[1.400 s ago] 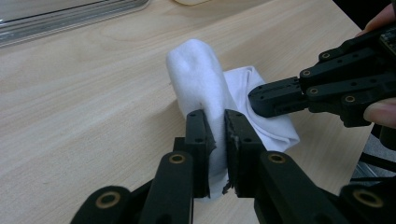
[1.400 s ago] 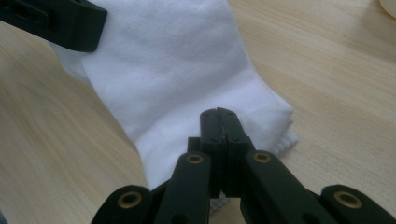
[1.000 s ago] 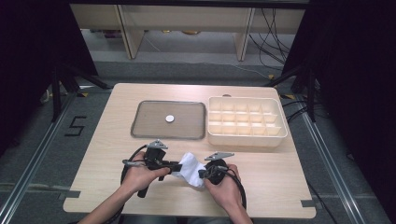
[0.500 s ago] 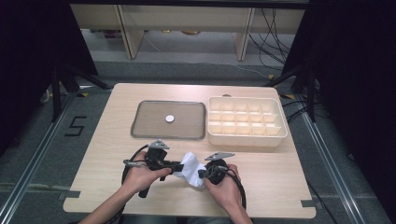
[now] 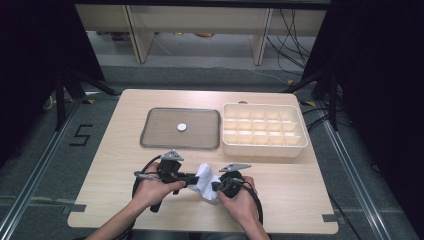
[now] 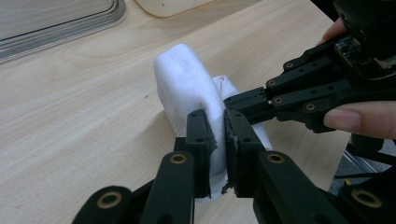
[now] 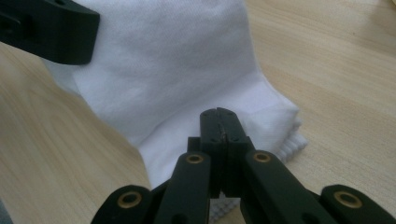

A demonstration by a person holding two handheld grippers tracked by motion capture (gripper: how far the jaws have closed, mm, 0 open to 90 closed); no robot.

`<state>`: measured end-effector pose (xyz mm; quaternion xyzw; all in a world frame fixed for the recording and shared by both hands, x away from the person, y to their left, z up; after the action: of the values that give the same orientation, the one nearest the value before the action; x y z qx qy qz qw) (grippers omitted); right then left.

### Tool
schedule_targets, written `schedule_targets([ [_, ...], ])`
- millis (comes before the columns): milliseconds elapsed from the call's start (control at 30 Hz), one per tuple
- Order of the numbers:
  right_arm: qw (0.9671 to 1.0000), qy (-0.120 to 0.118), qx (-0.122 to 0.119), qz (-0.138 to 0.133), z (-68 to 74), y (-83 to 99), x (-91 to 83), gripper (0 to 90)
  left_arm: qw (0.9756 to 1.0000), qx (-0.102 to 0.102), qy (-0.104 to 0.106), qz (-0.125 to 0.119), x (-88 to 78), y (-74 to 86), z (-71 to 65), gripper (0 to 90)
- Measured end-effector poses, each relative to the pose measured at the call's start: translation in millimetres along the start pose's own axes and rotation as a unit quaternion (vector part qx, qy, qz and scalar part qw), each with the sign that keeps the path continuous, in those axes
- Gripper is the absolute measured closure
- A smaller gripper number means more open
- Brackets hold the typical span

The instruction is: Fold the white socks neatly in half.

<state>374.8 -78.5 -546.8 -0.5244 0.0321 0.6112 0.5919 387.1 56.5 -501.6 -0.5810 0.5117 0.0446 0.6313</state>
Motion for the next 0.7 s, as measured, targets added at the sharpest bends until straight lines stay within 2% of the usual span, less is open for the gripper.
schedule_targets([
  [133,1.0,-0.001,0.003,-0.001,0.1,0.0,0.6,90.0,1.0,0.004,0.002,0.0,0.7,-0.2,-2.1,80.8],
  [167,1.0,-0.001,0.001,-0.009,1.2,-0.7,0.8,90.0,1.0,0.004,0.002,0.001,0.7,-0.2,-2.7,80.8],
  [200,0.9999,-0.002,-0.002,-0.011,1.3,-0.9,1.4,90.0,1.0,0.003,-0.005,0.001,0.7,-0.3,-3.2,80.8],
  [367,0.9999,-0.002,-0.003,-0.011,0.8,-1.1,1.7,90.0,1.0,0.007,0.004,0.0,1.0,-1.0,-4.6,80.8],
  [467,0.9999,-0.002,-0.004,-0.012,0.8,-1.1,2.0,90.0,1.0,0.006,0.0,-0.002,1.0,-1.5,-5.2,80.8],
  [700,1.0,-0.005,0.004,0.0,1.0,0.1,2.4,90.0,0.9999,0.012,0.003,0.0,1.5,-2.4,-8.0,80.8],
])
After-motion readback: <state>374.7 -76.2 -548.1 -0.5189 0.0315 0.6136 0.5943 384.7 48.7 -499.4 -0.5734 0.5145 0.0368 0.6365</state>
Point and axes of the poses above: each handheld gripper's, and its own axes: x roughly forward along the jaws, y roughly out of its underside, z roughly to its left, the point moved 7 cm from there along x, roughly forward along the jaws, and after that the axes turned 14 degrees about -y, right-handed, at the moved point
